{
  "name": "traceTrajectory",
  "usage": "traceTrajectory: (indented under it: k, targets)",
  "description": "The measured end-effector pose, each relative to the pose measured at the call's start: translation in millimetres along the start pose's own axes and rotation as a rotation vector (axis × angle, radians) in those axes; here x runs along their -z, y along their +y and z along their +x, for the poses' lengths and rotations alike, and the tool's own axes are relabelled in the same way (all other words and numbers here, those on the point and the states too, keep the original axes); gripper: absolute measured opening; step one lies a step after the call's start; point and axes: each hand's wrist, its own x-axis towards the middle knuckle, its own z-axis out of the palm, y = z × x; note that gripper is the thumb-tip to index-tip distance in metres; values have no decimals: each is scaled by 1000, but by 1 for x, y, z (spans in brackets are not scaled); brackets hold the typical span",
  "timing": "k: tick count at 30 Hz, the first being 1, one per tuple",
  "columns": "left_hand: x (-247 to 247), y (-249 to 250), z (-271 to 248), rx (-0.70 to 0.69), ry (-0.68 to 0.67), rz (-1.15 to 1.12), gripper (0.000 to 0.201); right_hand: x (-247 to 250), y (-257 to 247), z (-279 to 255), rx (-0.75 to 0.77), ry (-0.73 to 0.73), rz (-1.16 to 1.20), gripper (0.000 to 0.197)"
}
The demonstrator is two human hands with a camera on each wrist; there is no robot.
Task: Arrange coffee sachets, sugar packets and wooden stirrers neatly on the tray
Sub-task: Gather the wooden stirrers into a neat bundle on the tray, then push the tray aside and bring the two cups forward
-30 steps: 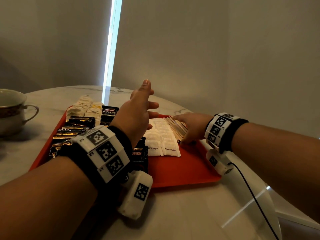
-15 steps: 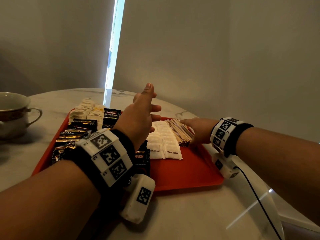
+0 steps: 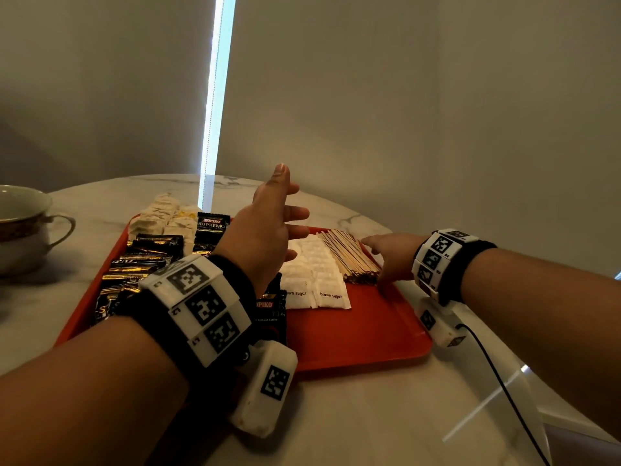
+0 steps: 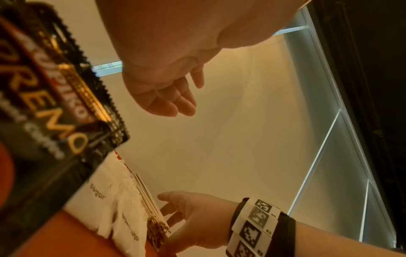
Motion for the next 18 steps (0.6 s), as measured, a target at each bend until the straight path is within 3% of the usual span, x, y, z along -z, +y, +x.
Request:
traceTrajectory:
  k: [3, 8, 14, 16, 18]
  targets:
    - [0, 0, 0, -1, -11, -3, 54, -4, 1, 1, 10, 20, 12, 89]
    - [-1, -2, 0, 40, -28, -18, 55, 1, 7, -11, -46, 2, 74, 97]
    - [-10, -9, -11, 163, -182, -60, 39, 3, 28, -43, -280, -200, 502, 36]
    - [-15, -12, -17, 259, -271, -5, 34, -5, 33, -57, -319, -295, 704, 28]
    - [-23, -16, -26, 400, -395, 84, 33, -14, 36, -68, -258, -379, 817, 20]
